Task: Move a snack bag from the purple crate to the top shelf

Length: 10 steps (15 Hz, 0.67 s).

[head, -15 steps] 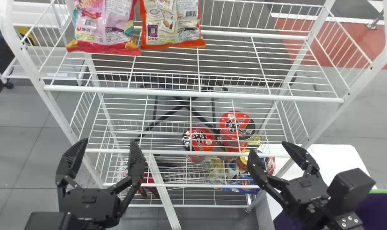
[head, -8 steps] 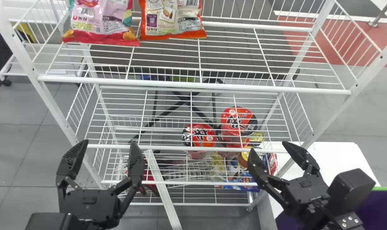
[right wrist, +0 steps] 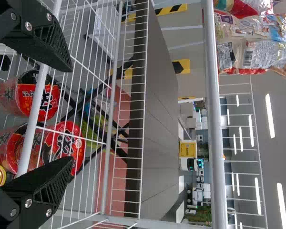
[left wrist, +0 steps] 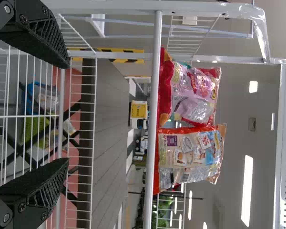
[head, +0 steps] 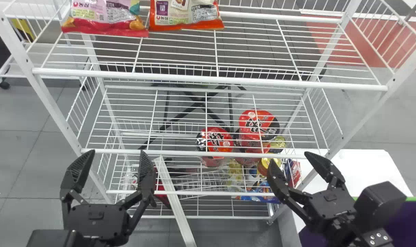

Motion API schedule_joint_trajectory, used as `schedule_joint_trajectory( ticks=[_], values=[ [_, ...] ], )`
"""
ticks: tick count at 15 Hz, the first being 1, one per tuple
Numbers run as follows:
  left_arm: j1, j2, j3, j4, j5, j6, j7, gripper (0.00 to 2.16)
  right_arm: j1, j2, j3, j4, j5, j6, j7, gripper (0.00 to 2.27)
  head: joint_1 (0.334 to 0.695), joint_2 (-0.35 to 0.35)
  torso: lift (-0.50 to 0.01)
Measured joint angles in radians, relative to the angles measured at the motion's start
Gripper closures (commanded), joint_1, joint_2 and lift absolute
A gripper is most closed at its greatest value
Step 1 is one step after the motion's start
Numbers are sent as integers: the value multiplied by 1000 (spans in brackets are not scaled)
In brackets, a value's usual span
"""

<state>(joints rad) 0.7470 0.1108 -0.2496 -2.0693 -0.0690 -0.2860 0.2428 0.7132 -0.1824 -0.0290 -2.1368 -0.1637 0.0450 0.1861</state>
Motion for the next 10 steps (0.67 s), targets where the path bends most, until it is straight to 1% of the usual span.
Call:
schedule_joint_trajectory(
  ticks=[10],
  values=[
    [-5, 0, 1, 9, 0, -17, 1, 134, 0, -1, 0, 3, -1, -2, 1, 178, 695, -93, -304]
  ],
)
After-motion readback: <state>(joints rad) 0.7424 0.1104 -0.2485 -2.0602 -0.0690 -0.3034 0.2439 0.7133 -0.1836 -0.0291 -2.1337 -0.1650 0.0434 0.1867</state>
